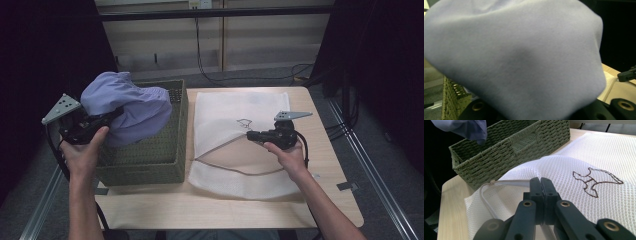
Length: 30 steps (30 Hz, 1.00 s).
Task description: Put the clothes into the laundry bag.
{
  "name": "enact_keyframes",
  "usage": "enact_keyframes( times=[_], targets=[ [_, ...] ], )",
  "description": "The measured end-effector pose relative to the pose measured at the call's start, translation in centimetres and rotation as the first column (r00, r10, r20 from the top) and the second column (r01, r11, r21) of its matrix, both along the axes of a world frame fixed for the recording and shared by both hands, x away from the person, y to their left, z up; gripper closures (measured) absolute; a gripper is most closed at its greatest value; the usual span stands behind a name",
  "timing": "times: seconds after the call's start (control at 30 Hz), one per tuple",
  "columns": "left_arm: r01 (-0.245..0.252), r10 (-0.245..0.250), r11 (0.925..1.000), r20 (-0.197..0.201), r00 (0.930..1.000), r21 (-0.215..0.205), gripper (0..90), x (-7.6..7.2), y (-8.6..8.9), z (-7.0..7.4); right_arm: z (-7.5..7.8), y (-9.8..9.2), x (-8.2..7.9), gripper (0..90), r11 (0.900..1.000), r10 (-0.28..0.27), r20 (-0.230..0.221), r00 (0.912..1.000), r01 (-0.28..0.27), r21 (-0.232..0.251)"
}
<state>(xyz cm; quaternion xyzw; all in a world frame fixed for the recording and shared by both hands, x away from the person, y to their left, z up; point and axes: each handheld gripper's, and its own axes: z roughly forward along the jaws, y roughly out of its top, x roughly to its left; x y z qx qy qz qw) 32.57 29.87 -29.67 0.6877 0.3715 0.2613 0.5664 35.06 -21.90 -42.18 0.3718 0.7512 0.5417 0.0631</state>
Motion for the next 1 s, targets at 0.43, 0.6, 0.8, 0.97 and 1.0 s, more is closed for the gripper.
enact_keyframes(
  times=[0.43, 0.6, 0.8, 0.97, 1.0],
  targets=[
    [0.043, -0.045, 0.9986, 0.051, 0.9977, 0.030, 77.4, -1.7, -1.1, 1.8, 0.2, 0.1, -0.2, 89.5, 1.000, 0.005, 0.004, 1.0000, -0.005, 0.001],
    [0.075, -0.076, 0.9970, 0.069, 0.9947, 0.019, 77.3, -2.5, -1.7, 2.5, 0.3, 0.1, -0.2, 89.6, 1.000, 0.005, 0.005, 1.0000, -0.005, 0.004],
    [0.115, -0.118, 0.9927, 0.098, 0.9881, 0.037, 77.2, -3.5, -2.9, 3.5, 0.4, 0.0, -0.2, 89.5, 1.000, 0.005, 0.007, 1.0000, -0.005, 0.007],
    [0.151, -0.152, 0.9884, 0.108, 0.9825, 0.017, 77.1, -3.9, -3.7, 3.7, 0.4, 0.0, -0.1, 89.6, 1.000, 0.006, 0.005, 1.0000, -0.006, 0.007],
    [0.160, -0.161, 0.9869, 0.116, 0.9800, 0.018, 77.1, -4.0, -3.9, 3.7, 0.5, 0.0, -0.1, 89.6, 1.000, 0.008, 0.003, 1.0000, -0.009, 0.006]
  ],
)
